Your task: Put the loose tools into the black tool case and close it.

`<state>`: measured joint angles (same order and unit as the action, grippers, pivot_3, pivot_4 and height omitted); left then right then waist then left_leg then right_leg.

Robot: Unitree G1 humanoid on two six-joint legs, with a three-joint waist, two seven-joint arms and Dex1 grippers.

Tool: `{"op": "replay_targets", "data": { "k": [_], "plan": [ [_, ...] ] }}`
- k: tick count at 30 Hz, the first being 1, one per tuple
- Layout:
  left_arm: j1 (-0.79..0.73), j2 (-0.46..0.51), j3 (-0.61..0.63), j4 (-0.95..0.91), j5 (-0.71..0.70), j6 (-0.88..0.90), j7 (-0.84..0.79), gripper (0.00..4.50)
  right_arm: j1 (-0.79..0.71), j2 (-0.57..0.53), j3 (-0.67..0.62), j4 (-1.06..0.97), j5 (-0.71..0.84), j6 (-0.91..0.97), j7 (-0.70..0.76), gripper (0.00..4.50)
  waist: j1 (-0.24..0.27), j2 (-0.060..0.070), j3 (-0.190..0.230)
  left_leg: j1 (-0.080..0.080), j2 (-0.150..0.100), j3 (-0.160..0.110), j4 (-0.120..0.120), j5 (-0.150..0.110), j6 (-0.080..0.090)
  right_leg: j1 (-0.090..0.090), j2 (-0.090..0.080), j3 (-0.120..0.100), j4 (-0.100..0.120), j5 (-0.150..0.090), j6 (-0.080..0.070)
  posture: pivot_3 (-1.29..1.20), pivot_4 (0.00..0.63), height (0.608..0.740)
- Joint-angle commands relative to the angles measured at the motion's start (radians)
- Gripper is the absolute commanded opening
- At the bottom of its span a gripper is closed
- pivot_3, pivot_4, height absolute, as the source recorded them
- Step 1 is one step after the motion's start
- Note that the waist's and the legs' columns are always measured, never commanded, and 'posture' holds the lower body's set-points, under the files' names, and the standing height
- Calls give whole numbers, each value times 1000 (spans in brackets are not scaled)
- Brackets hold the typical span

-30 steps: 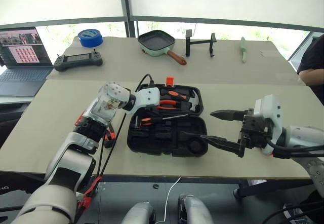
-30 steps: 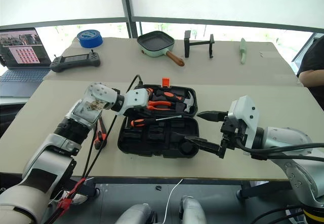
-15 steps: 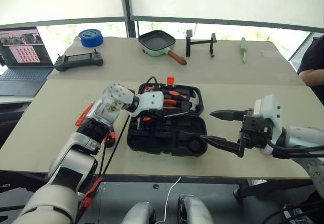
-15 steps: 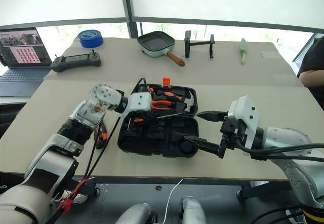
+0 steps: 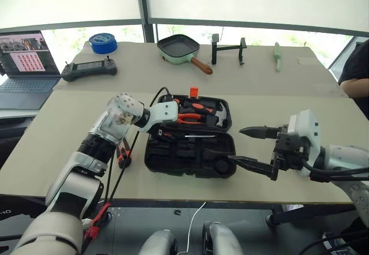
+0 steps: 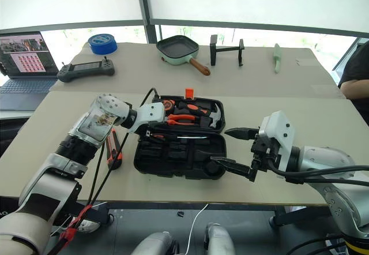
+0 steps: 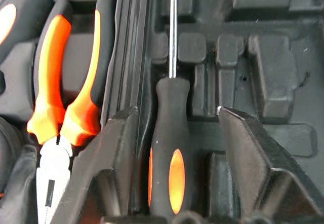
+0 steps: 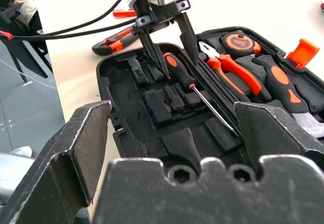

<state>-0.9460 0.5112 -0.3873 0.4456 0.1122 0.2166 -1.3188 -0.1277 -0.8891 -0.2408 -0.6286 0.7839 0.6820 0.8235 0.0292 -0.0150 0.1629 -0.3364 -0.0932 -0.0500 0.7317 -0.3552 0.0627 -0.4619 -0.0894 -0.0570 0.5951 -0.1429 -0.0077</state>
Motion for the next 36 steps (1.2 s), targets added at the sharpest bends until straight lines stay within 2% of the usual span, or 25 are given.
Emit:
{"op": "replay_targets", "data": {
  "k": [1, 2, 7, 14, 24, 27, 31, 32, 36],
  "plan": [
    [-36, -18, 29, -12, -26, -14, 11, 2032, 5, 7, -15, -31, -8, -30, -3, 4500, 0, 0, 0, 0, 0, 0, 0, 0, 0, 0, 0, 0, 0, 0, 0, 0, 150, 740],
    [-38, -18, 33, -15, -34, -8, 0, 1843, 8, 7, -16, -32, -10, -30, -3, 4500, -1, 0, 0, 0, 0, 0, 0, 0, 0, 0, 0, 0, 0, 0, 0, 0, 150, 740],
    [-47, -13, 23, 2, -28, -22, -18, 44, 20, 10, -20, -38, -15, -31, -5, 4500, -3, 0, 0, 0, 0, 0, 0, 0, 0, 0, 0, 0, 0, 0, 0, 0, 150, 740],
    [-52, -31, -37, 61, 37, -61, -5, 44, 16, 16, -19, -43, -16, -26, -13, 4500, -2, 0, 0, 0, 0, 0, 0, 0, 0, 0, 0, 0, 0, 0, 0, 0, 150, 740],
    [-9, -44, -115, 147, 149, -253, 58, 44, 13, 28, -6, -37, -22, -28, -28, 4500, 11, 0, -2, 3, 0, 0, 0, 0, 0, 3, 0, 1, 0, 0, 0, 0, 150, 740],
    [-24, -53, -79, 180, 132, -266, 84, 44, 27, 30, -16, -21, -44, -34, -41, 4500, 13, 0, -4, 4, 0, 0, 0, 0, 0, 4, -1, 1, 0, 0, 0, 0, 150, 740],
    [-35, -28, 48, 133, -1, -197, 35, 44, 83, 40, -87, 21, -91, -25, -97, 4500, 12, 0, -4, 4, 0, 0, 0, 0, 1, 4, 0, 1, 0, 0, 1, 0, 150, 740],
    [-29, -13, 88, 96, -57, -148, -2, 545, 108, 44, -119, 34, -96, -19, -111, 4500, 10, 0, -4, 3, 0, 0, 0, 0, 1, 3, 0, 1, 1, 0, 1, 0, 150, 740],
    [19, 61, 226, -86, -254, 37, -99, 1811, 210, 65, -266, 73, -81, 5, -133, 4500, 4, 0, -4, -1, 0, 1, 0, 0, 1, -3, 1, 1, 5, 0, 0, 0, 150, 740]
  ]
}}
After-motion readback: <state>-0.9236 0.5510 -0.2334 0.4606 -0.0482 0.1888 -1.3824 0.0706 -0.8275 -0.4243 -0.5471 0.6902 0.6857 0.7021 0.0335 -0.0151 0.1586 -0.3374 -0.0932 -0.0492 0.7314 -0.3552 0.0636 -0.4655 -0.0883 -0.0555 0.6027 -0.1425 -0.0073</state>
